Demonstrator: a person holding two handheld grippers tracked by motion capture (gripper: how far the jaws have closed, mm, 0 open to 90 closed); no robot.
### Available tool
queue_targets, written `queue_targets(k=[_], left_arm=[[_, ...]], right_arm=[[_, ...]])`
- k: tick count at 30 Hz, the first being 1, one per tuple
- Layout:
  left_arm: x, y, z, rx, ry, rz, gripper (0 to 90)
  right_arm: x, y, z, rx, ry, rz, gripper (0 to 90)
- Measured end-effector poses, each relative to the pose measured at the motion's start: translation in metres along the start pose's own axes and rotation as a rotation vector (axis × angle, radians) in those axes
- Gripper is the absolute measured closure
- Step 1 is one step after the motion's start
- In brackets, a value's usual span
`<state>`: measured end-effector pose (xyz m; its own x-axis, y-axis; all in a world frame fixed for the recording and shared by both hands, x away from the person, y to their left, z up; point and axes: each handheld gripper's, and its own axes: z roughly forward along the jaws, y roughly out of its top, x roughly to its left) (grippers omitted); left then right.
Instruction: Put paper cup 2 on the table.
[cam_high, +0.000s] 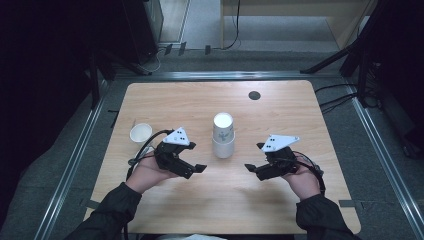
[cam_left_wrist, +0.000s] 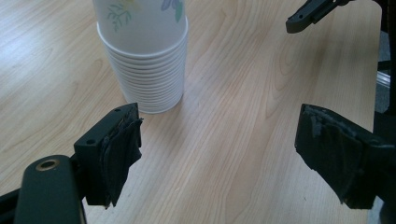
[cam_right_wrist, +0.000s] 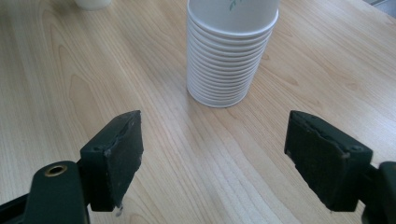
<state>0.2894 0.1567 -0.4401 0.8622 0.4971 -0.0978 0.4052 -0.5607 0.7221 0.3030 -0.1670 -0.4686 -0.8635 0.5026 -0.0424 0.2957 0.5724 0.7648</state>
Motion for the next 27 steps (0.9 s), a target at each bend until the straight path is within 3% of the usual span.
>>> queue_targets(k=[12, 15, 17, 27], left_arm=[[-0.013, 0.000, 0.014, 0.020, -0.022, 0.009, 14.8], [-0.018, -0.001, 0.016, -0.002, -0.002, 0.021, 15.5], [-0.019, -0.002, 0.018, -0.010, -0.015, 0.009, 16.1], [-0.027, -0.004, 0.030, 0.033, -0.051, 0.027, 16.1]], right_arm=[[0.003, 0.001, 0.003, 0.007, 0.011, -0.018, 19.9], [0.003, 0.001, 0.003, 0.007, 0.013, -0.021, 19.9], [0.003, 0.001, 0.003, 0.008, 0.013, -0.021, 19.9], [0.005, 0.001, 0.005, 0.015, 0.019, -0.025, 19.9]])
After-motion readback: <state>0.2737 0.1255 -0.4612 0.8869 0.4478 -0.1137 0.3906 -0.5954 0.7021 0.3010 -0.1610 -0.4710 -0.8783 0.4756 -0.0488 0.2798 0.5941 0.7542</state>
